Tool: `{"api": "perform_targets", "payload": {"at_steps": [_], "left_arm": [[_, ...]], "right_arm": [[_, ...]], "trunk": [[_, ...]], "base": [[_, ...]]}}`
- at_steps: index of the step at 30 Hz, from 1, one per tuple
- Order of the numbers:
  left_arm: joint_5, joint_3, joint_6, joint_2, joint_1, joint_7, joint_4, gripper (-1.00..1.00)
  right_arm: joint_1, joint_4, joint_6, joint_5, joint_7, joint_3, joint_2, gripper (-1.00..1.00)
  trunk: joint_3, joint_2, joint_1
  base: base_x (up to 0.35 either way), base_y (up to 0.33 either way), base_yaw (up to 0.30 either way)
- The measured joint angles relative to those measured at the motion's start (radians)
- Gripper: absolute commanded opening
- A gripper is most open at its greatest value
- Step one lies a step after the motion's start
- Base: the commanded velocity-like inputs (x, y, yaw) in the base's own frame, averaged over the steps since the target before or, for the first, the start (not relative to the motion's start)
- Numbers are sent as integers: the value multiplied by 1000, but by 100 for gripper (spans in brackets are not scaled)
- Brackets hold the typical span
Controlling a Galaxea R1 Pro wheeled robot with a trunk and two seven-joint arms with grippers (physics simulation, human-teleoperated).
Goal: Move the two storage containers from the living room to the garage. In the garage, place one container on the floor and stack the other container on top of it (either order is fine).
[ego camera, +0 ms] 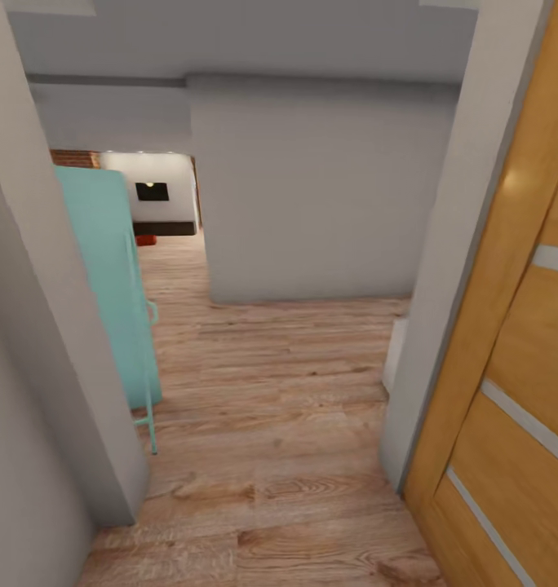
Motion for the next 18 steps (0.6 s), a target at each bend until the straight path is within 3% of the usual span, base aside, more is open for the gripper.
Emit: {"api": "perform_targets", "payload": {"at_steps": [8,18], "left_arm": [[0,0,2,0,0,0,0,100],[0,0,3,-2,0,0,0,100]], "right_arm": [[0,0,-2,0,-8,2,-1,100],[0,0,-3,3,-7,1,11,100]], "trunk": [[0,0,0],[0,0,0]], "base": [[324,-1,196],[324,0,27]]}}
